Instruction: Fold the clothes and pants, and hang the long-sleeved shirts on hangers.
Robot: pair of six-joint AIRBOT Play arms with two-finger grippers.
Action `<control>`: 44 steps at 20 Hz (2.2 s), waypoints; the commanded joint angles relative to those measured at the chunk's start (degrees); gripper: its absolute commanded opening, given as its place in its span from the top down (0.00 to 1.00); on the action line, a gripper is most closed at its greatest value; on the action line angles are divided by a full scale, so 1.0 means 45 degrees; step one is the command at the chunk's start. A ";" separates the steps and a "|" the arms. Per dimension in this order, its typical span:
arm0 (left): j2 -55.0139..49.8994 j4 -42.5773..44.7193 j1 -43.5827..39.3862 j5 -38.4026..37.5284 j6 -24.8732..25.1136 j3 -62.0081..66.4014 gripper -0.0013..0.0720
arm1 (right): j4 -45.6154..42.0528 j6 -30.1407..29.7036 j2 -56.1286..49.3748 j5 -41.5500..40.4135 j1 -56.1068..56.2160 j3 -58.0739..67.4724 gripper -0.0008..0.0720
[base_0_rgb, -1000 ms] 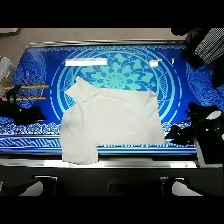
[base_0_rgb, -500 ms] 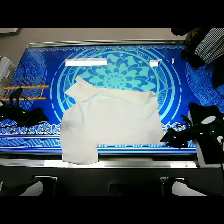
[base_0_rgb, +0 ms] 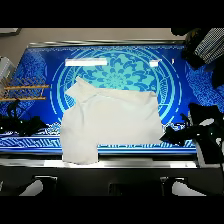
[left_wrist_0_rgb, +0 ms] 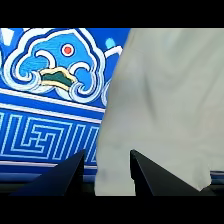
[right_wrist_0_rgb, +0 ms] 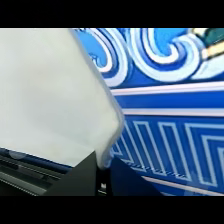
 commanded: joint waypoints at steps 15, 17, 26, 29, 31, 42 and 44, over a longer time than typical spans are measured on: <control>-0.1564 -0.1477 -0.1137 0.2846 0.2356 -0.2832 0.54 | 0.1617 -0.0840 0.0165 0.0869 0.0005 -0.0019 0.95; -0.1914 -0.1821 -0.1447 0.3308 0.2390 -0.2827 0.54 | 0.1608 -0.0840 0.0529 0.0860 0.0005 -0.0019 0.95; -0.2152 -0.2395 -0.2045 0.3089 0.2346 -0.1885 0.95 | 0.2307 -0.0879 0.2263 0.1229 0.0831 0.0005 0.95; -0.1758 -0.2973 -0.2045 0.2424 0.2327 -0.0209 0.96 | 0.2618 -0.0364 0.2764 -0.0248 0.2705 0.1044 0.95; -0.1472 -0.3123 -0.2045 0.1972 0.1846 0.1501 0.96 | 0.2497 0.0282 0.2827 -0.1146 0.3512 0.2943 0.95; 0.2059 0.0063 -0.2040 0.0408 -0.3541 1.3342 0.96 | 0.0219 0.3230 0.4775 0.1083 0.3706 1.6194 0.95; 0.3206 0.1549 -0.2040 0.0408 -0.4857 1.3814 0.96 | -0.0330 0.3808 0.5872 0.1103 0.3701 1.6932 0.95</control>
